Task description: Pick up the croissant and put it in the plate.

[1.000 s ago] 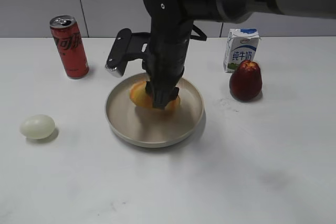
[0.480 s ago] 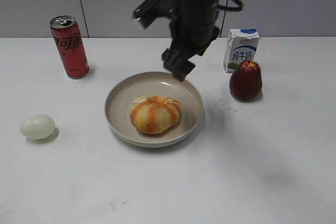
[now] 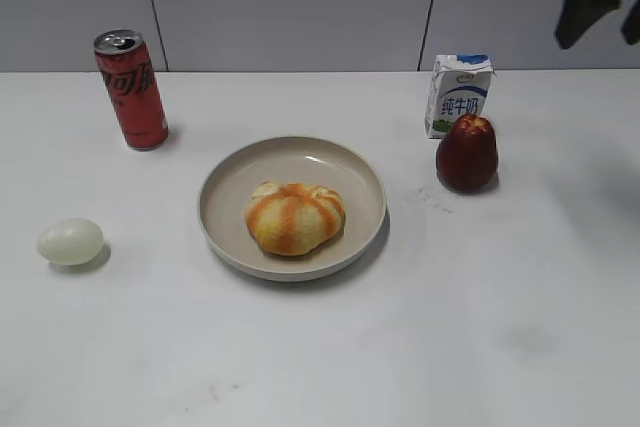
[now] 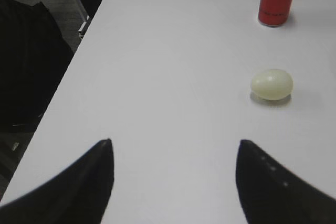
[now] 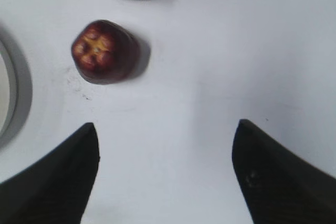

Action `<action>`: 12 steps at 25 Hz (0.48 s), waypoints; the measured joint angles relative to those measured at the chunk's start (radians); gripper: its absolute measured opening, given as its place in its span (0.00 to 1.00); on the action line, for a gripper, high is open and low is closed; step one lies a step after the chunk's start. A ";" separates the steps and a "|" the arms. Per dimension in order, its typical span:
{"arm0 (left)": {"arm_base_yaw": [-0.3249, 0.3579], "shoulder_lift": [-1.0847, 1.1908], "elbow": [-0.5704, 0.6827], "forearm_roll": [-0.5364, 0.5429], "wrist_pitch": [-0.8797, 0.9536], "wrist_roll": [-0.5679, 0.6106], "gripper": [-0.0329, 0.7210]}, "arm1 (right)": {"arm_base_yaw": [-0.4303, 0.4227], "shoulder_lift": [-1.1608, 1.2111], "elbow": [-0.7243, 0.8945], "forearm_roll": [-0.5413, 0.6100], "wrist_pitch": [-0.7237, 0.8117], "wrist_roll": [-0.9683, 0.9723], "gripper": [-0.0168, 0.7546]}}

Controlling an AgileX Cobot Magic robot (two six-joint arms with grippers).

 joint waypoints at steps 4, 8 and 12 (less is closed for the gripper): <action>0.000 0.000 0.000 0.000 0.000 0.000 0.78 | -0.053 -0.195 0.203 0.002 0.000 -0.026 0.79; 0.000 0.000 0.000 0.000 0.000 0.000 0.78 | -0.053 -0.486 0.510 0.017 0.000 -0.042 0.79; 0.000 0.000 0.000 0.000 0.000 0.000 0.78 | -0.053 -0.788 0.815 0.015 -0.096 -0.045 0.79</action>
